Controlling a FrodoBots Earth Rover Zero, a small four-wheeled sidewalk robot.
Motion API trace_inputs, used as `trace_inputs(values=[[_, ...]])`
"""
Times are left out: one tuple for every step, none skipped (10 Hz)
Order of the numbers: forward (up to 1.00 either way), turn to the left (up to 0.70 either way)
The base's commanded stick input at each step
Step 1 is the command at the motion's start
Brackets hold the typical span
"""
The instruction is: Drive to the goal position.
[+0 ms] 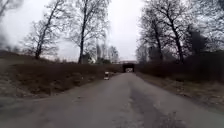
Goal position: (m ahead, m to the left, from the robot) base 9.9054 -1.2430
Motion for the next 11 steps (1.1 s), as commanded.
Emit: trace_inputs(values=[[1.00,0.00],[1.00,0.00],[1.00,0.00],[1.00,0.00],[1.00,0.00],[1.00,0.00],[1.00,0.00],[1.00,0.00],[1.00,0.00],[1.00,0.00],[1.00,0.00]])
